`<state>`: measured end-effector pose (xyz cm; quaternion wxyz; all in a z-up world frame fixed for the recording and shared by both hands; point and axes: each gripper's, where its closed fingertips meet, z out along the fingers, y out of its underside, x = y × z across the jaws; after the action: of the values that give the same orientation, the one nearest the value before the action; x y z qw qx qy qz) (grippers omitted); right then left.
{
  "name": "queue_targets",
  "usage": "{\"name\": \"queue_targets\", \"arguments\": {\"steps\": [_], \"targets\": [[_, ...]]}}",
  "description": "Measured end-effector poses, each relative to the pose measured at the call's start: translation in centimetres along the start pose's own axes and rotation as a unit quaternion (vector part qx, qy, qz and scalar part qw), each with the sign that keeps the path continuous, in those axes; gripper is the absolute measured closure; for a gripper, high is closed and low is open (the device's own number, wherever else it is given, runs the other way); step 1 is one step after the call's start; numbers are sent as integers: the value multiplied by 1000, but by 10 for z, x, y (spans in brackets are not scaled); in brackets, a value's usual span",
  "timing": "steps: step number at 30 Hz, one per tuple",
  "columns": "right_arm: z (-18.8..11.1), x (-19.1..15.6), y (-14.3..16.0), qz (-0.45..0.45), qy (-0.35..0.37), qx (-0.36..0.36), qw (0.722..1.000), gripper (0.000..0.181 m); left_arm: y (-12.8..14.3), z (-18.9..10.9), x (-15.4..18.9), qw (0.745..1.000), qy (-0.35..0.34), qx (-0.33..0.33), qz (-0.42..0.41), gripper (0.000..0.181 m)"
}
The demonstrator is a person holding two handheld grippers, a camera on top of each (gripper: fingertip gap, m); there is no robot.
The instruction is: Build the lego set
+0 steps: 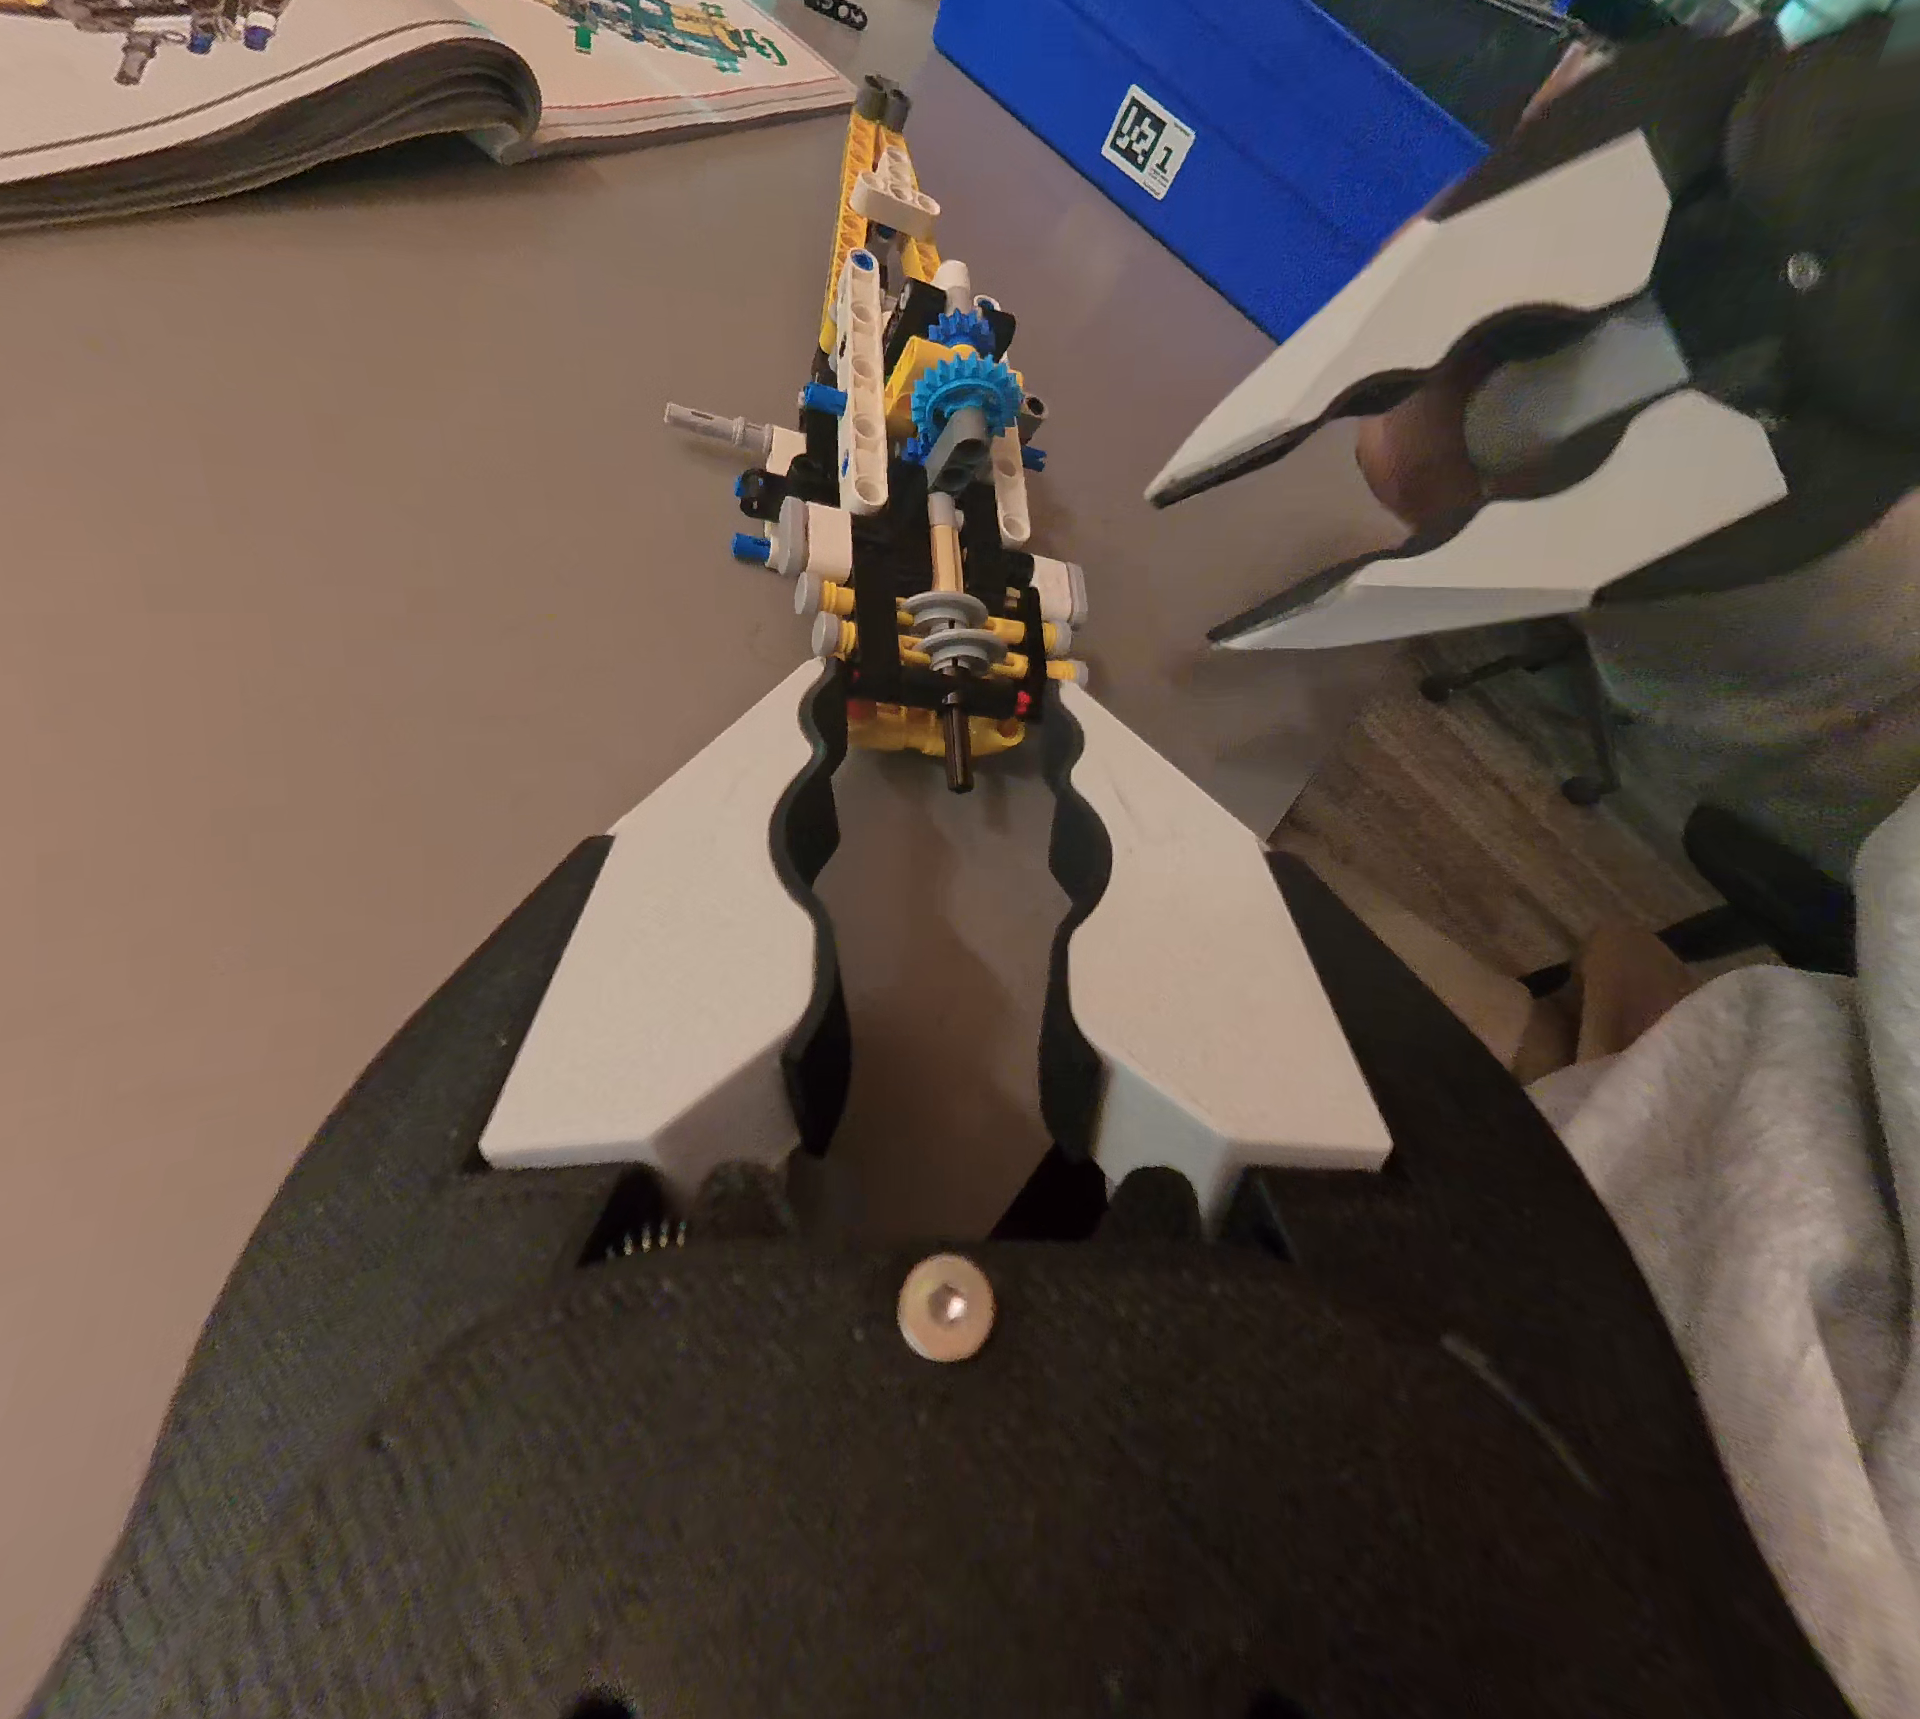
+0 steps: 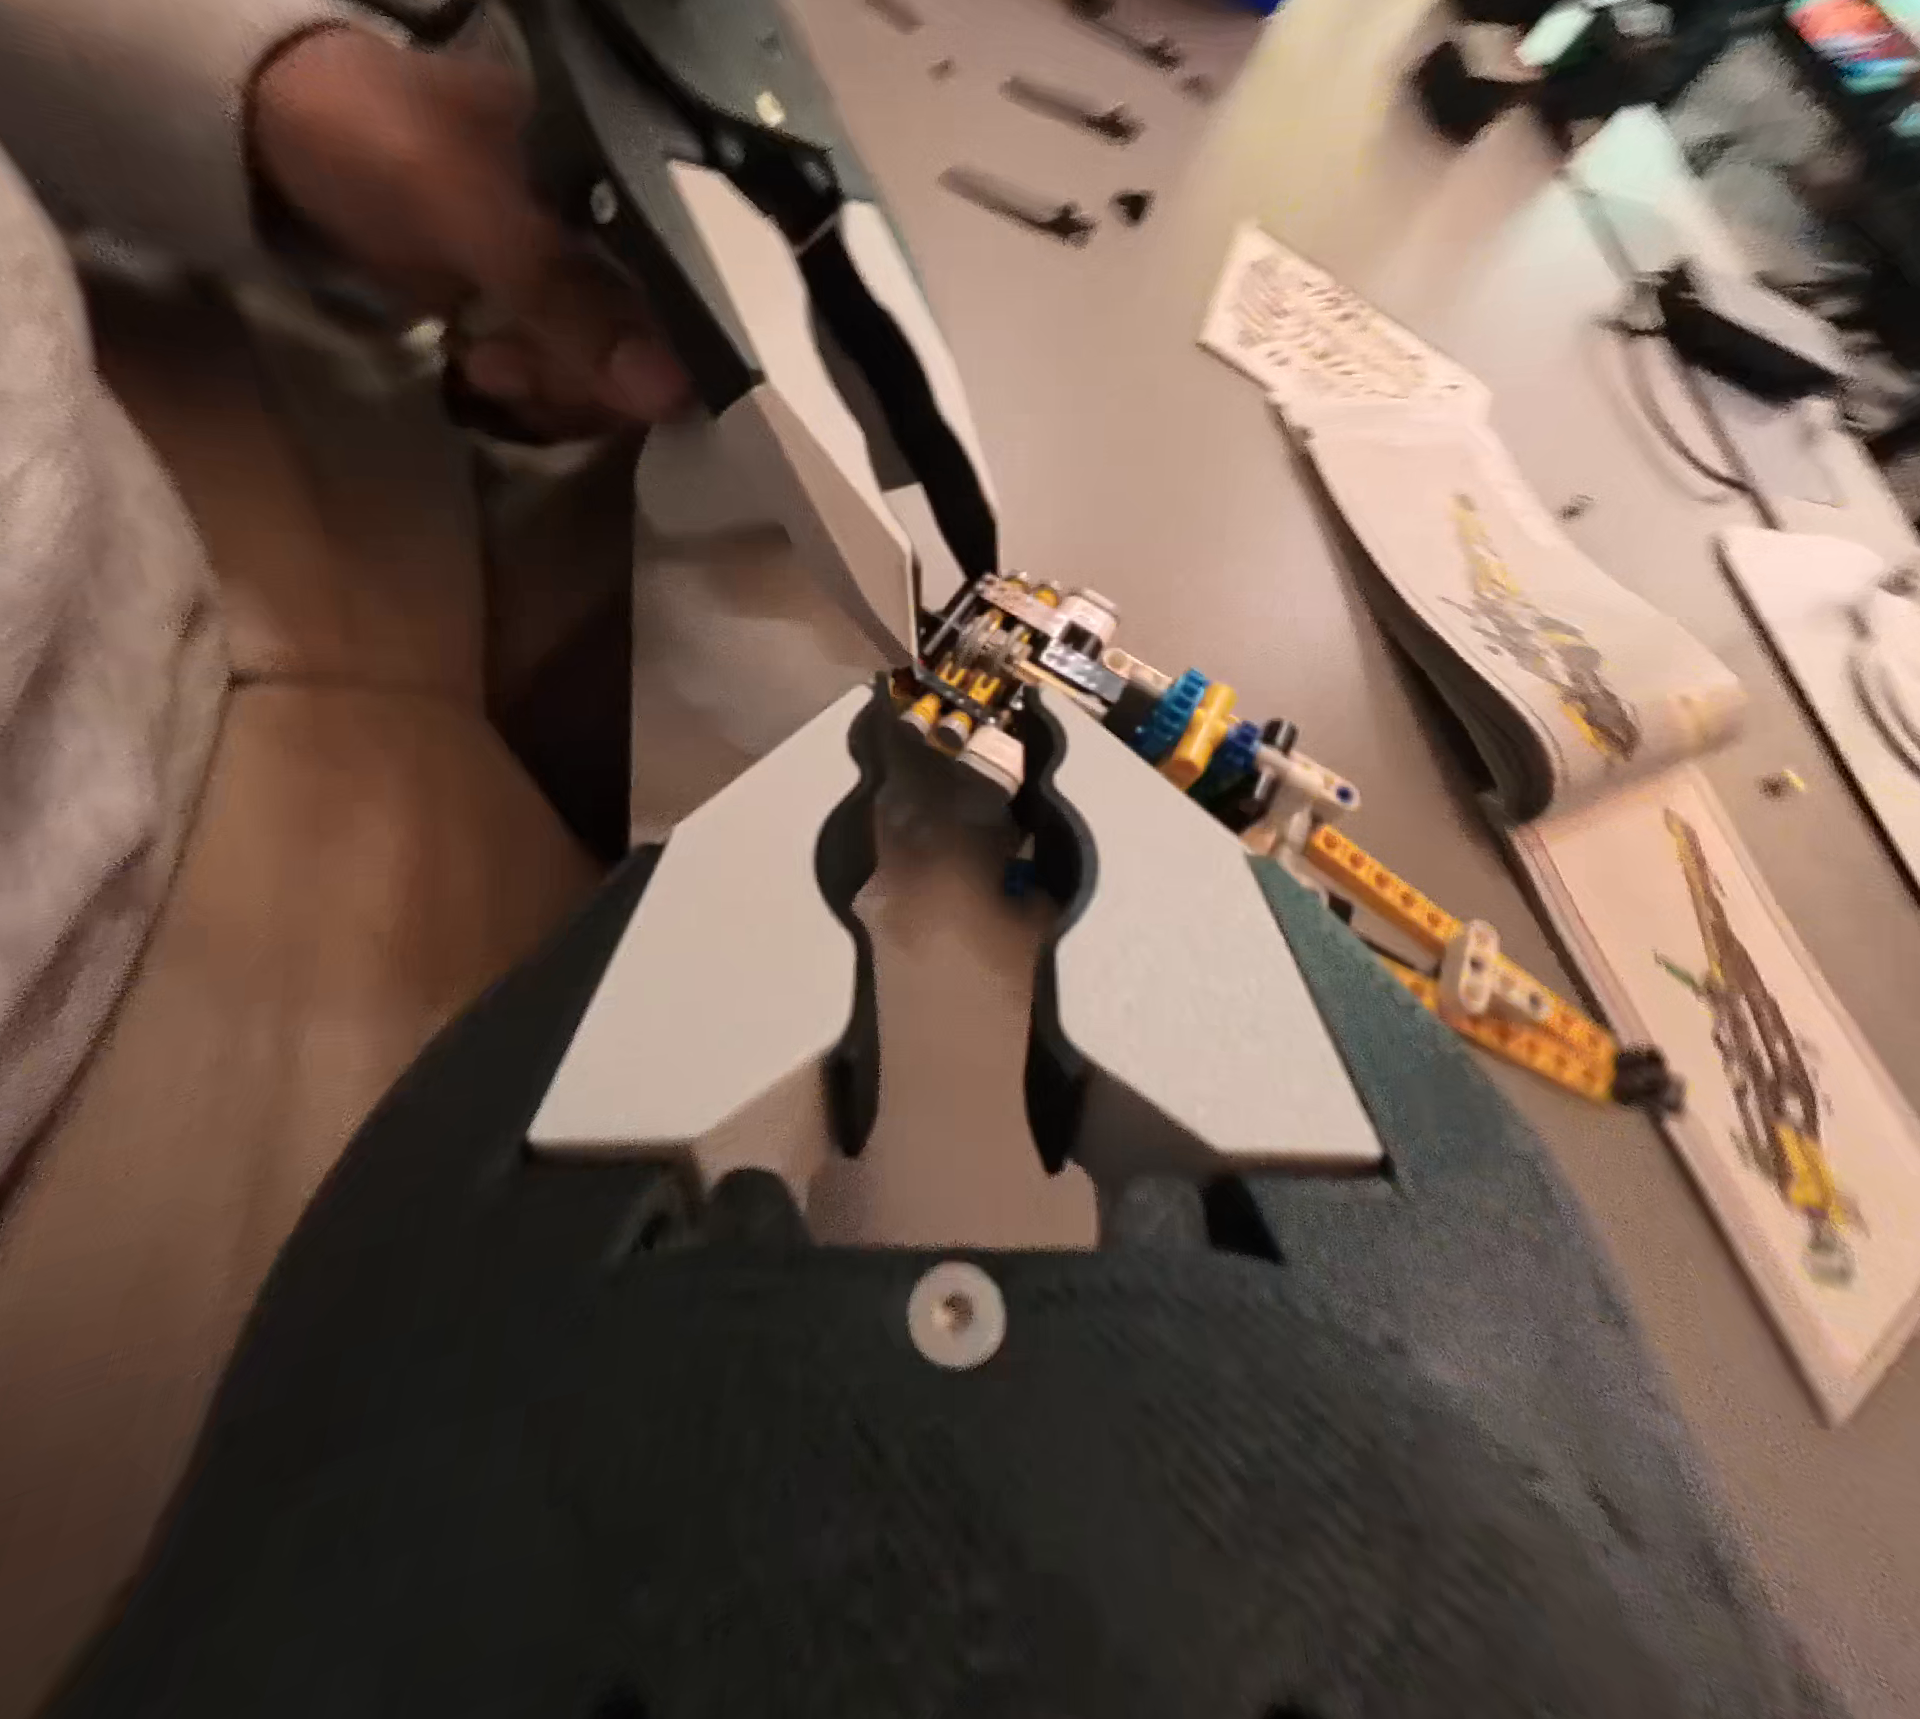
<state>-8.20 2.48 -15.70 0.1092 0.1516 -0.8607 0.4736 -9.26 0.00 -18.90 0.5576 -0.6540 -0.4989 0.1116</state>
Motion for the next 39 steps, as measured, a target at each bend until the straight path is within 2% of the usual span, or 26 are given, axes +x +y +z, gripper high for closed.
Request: {"name": "queue_targets", "arguments": {"steps": [4, 7, 11, 15, 21, 31, 34, 39], "targets": [[-10, -4, 6, 81, 121, 69, 987, 159, 0, -1, 1, 1000, -4, 9, 13, 146], [-18, -3, 11, 62, 164, 46, 983, 164, -1, -1, 1, 1000, -4, 16, 14, 147], [-8, -5, 27, 77, 148, 7, 986, 160, -1, -2, 0, 1000, -7, 21, 18, 147], [-3, -6, 16, 116, 149, 33, 981, 157, -2, -2, 0, 999, -19, 32, 35, 148], [4, -12, 21, 65, 153, 4, 986, 164, -2, -3, 0, 998, -21, 40, 45, 149], [16, -20, 25, 49, 132, -28, 990, 174, -2, -4, 1, 998, -17, 45, 44, 150], [14, -18, 21, 49, 142, -14, 989, 176, -3, -5, 1, 998, -12, 46, 31, 150], [11, -15, 18, 55, 147, -4, 988, 168, -10, -12, -4, 998, -1, 56, -16, 147]]}}
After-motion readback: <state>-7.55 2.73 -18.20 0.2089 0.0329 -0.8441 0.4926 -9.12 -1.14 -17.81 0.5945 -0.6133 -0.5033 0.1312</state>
